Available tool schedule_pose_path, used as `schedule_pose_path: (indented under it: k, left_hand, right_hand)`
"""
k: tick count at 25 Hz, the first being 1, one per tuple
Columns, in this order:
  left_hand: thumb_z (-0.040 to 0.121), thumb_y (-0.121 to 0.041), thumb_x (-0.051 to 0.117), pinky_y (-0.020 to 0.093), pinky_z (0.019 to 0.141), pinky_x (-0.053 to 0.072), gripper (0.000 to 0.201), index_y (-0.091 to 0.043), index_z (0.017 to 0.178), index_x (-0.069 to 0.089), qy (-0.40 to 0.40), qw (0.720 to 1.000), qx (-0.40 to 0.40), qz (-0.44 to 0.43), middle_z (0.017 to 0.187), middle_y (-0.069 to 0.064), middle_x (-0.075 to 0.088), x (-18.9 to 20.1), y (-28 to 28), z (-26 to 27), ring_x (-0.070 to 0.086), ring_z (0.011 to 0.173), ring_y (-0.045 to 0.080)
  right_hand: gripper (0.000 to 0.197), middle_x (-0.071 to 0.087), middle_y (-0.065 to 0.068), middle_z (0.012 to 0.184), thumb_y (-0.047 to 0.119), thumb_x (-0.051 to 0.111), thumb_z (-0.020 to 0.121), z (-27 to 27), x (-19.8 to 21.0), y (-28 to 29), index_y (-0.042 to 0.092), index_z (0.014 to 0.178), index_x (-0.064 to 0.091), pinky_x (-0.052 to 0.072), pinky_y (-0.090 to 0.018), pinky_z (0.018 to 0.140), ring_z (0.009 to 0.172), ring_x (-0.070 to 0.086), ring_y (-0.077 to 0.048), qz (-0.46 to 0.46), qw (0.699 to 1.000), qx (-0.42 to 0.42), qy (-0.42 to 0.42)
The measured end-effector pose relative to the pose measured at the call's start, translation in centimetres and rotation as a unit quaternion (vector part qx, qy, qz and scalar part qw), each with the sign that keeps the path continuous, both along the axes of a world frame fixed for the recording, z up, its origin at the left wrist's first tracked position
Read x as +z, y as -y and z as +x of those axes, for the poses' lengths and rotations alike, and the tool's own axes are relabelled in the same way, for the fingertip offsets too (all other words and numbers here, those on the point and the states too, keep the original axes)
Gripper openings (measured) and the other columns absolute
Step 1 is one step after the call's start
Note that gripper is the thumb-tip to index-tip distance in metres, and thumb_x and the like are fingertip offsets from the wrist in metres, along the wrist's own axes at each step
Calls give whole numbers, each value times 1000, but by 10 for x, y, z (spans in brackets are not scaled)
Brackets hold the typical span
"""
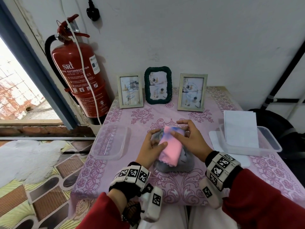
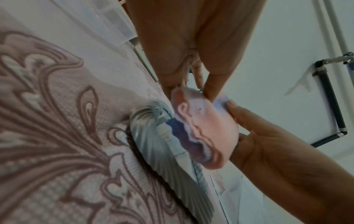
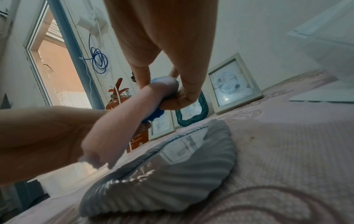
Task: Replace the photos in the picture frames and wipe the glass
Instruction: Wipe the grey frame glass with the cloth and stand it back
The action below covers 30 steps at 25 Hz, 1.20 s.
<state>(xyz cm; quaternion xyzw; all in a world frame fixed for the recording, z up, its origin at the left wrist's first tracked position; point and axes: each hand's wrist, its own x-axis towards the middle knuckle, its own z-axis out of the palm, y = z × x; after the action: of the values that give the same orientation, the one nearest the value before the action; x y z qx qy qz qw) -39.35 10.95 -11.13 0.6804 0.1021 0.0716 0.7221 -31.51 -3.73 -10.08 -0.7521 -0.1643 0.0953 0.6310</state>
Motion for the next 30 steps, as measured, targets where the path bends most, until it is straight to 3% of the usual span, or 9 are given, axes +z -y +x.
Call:
schedule_pose_path:
  k: [5,9,11,14,18,20,23,27,30]
  left_hand:
    - [85,12,50,26,63,40,31,-17,95,56,26,996,-38,80,94,14,59,8,-11,-3,52,78,19]
    - [92,2,45,13,50,44,28,-12,110,61,3,988,-8,154,108,9,56,17,-33,-7,53,66,9]
    - [89,-4,54,14,50,50,28,-12,116,58,9,986,44,163,122,14,50,26,-56,-11,59,80,22]
    - [82,2,63,19,52,55,38,-13,116,58,29,979,95,176,132,17,45,42,-97,-17,62,92,30]
    - [82,10,60,20,44,54,42,-7,120,57,-27,971,122,203,126,24,52,47,-140,-26,63,49,10]
    - [82,12,58,12,45,51,44,-3,124,54,-62,964,122,227,125,26,53,39,-150,-28,61,45,1]
    - [82,10,59,3,57,46,45,-2,125,54,-97,943,127,291,128,21,52,24,-156,-29,61,62,-12]
    - [79,-1,68,28,93,41,51,-5,128,53,-178,918,94,343,129,21,52,11,-160,-28,52,117,29]
    - [76,-7,73,32,106,31,55,-9,127,54,-156,891,122,410,137,15,43,5,-156,-26,41,128,28]
  right_hand:
    - [24,48,-1,77,12,65,85,4,-1,0,19,106,55,48,-27,69,71,50,-15,6,1000,-14,19]
    - [24,53,-1,83,15,62,87,6,-6,-2,13,110,55,47,-33,76,77,52,-17,-40,999,-20,22]
    - [27,53,-7,99,13,64,85,9,-8,4,11,111,56,43,-32,84,86,49,-17,-130,989,-27,60]
    - [46,42,-16,122,17,66,79,11,-12,19,14,122,51,30,-35,99,115,37,-30,-356,929,12,103]
    - [58,38,-17,126,27,67,80,8,-17,26,18,132,44,26,-32,102,121,32,-33,-437,894,71,71]
    - [55,39,-16,125,27,67,82,8,-17,26,18,132,46,24,-30,103,120,33,-32,-431,895,85,80]
    - [51,40,-14,123,27,67,82,9,-14,27,19,130,49,23,-29,103,119,35,-31,-423,898,93,82]
    - [51,39,-13,123,28,67,83,10,-15,28,20,130,50,25,-30,103,119,35,-32,-416,901,92,78]
    - [51,39,-12,122,28,67,83,9,-16,30,20,130,50,26,-30,103,118,34,-32,-410,904,90,79]
